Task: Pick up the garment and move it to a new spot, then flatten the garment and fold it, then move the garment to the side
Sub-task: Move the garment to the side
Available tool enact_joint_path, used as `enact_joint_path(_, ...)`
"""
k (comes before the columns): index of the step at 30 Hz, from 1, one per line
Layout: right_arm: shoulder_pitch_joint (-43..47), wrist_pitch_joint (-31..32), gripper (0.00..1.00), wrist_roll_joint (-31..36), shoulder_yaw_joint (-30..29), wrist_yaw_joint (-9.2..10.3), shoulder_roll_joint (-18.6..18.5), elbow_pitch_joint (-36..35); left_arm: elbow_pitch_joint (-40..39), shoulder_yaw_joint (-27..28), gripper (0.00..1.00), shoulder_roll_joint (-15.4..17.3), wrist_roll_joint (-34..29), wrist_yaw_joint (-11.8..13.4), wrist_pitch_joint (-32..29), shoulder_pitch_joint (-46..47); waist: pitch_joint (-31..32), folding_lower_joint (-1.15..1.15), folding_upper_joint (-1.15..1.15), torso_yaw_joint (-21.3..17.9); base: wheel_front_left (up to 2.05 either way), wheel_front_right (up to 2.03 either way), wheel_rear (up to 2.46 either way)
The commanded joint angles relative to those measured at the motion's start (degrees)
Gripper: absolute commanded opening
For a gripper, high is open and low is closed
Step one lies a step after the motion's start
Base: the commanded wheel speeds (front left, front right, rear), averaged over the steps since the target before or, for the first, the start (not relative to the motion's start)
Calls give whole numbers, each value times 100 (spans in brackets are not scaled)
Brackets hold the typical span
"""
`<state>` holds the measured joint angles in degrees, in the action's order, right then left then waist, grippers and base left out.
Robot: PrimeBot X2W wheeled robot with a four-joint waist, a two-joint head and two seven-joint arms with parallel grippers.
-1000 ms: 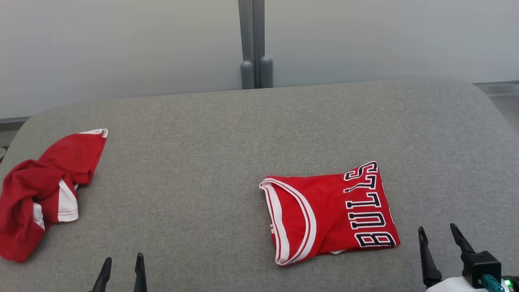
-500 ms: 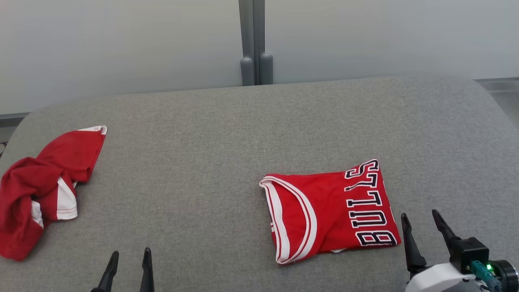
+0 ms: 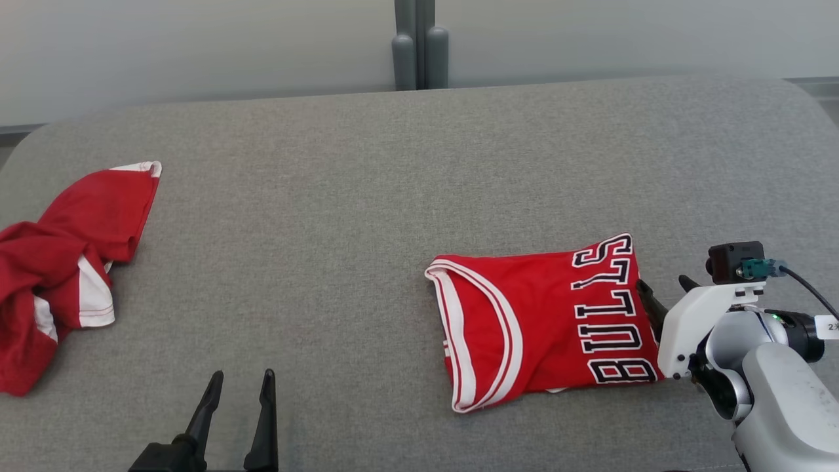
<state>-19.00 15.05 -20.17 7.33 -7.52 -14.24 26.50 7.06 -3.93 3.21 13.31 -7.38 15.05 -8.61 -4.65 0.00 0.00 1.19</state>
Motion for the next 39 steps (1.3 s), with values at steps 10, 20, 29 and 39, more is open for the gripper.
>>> enact_joint_path(10, -197, 501, 100, -1018, 220, 6, -200, 362, 12, 84, 100, 69, 43, -20, 15, 280, -367, 0, 0, 384, 0, 0, 0)
enact_joint_path(20, -343, 846, 100, -1454, 402, 6, -408, 592, 16, 4, 100, 45, 34, -20, 14, 383, -511, 0, 0, 308, 0, 0, 0)
enact_joint_path(29, -534, 774, 0, -2062, 570, 7, -511, 452, 13, 26, 100, 48, 50, -21, 14, 430, -556, 0, 0, 184, 0, 0, 0)
enact_joint_path(39, -907, 505, 0, -2137, 752, 8, -756, 371, -138, -143, 100, 118, 51, -21, 14, 613, -802, 0, 0, -458, 0, 0, 0)
